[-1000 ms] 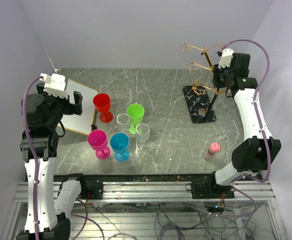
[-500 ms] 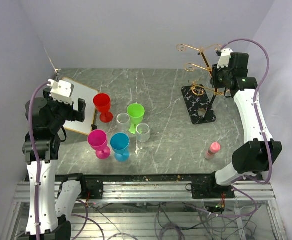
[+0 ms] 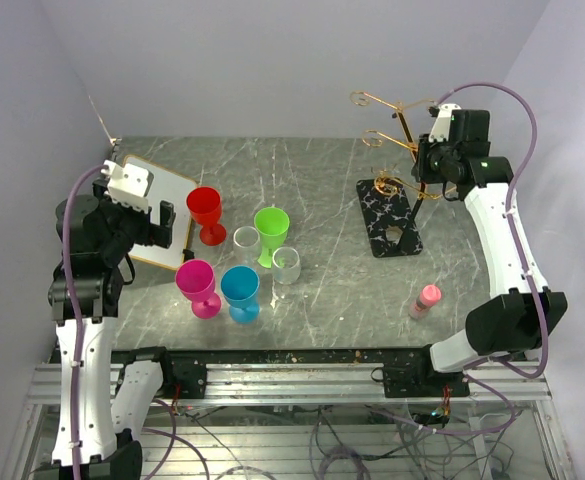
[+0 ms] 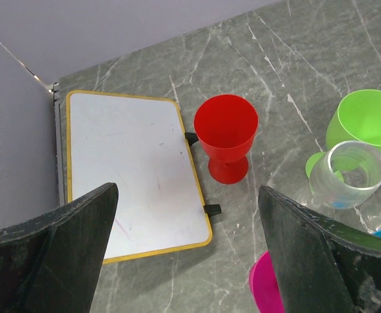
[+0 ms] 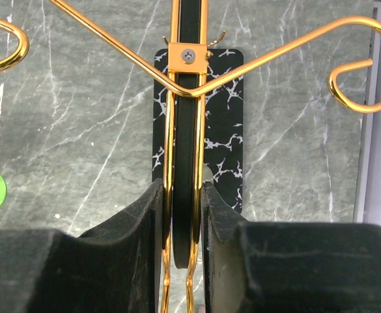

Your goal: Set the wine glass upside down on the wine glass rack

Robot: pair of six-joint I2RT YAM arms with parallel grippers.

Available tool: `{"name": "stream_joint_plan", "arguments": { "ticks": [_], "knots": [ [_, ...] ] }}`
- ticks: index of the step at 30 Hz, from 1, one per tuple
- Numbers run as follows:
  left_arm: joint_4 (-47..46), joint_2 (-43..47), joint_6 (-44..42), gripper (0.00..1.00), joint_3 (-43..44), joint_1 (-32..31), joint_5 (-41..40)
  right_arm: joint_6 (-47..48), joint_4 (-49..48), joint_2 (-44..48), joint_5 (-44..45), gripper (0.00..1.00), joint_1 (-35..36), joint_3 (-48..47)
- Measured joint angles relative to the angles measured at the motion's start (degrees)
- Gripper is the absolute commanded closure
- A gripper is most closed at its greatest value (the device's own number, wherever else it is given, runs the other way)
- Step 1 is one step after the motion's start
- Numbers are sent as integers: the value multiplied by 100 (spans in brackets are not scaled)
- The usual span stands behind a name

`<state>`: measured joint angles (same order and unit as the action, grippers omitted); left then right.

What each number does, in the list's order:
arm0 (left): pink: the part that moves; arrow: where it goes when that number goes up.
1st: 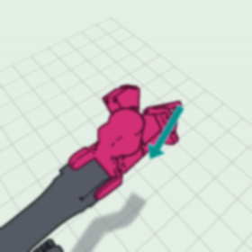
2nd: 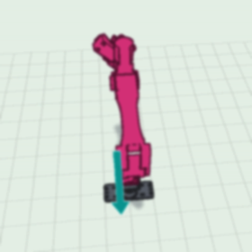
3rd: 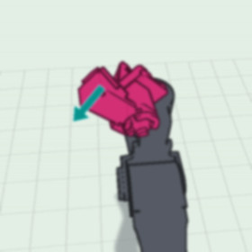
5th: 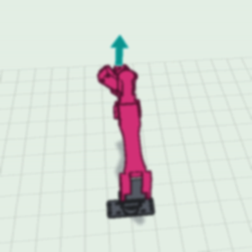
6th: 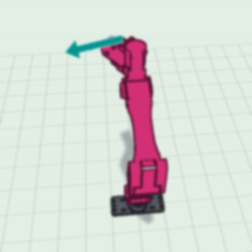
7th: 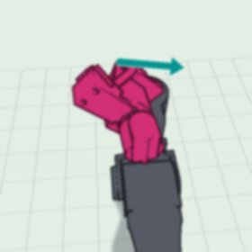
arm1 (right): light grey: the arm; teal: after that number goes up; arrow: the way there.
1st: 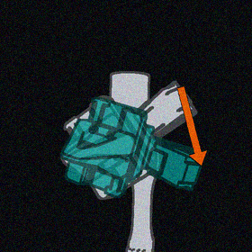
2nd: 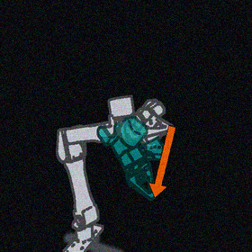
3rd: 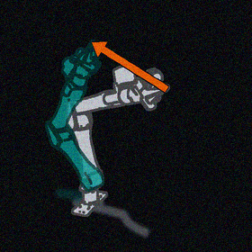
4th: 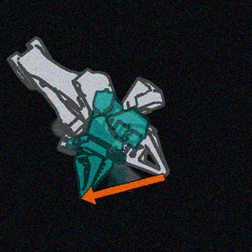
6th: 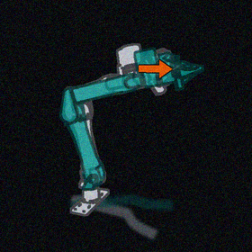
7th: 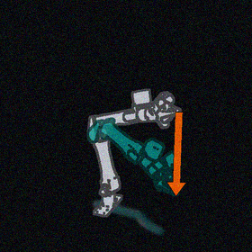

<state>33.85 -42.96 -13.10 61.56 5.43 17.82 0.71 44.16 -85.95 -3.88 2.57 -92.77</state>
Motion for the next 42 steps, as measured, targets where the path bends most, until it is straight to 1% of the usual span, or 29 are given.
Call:
{"name": "stream_joint_plan", "arguments": {
  "ticks": [7,11,25,31,32,33,37,42],
  "knots": [
    [13,-4,-28,1,-105,0,0,-251,-13,42,343,100,393,0],
    [26,-13,-48,1,-225,0,0,-415,-61,61,396,100,531,22],
    [28,-94,-63,1,-271,0,0,-817,-70,61,328,100,684,24],
    [26,-120,-63,1,-293,0,0,-890,-247,79,367,100,769,127],
    [28,-129,-66,1,-293,0,0,-885,-278,90,367,97,776,146],
    [26,-136,-66,1,-293,0,0,-876,-293,98,369,90,778,157],
    [28,-140,-107,1,-293,2,0,-804,-365,149,378,71,780,238],
    [31,-140,-175,1,-293,2,0,-678,-476,254,361,52,800,323]
  ]
}}
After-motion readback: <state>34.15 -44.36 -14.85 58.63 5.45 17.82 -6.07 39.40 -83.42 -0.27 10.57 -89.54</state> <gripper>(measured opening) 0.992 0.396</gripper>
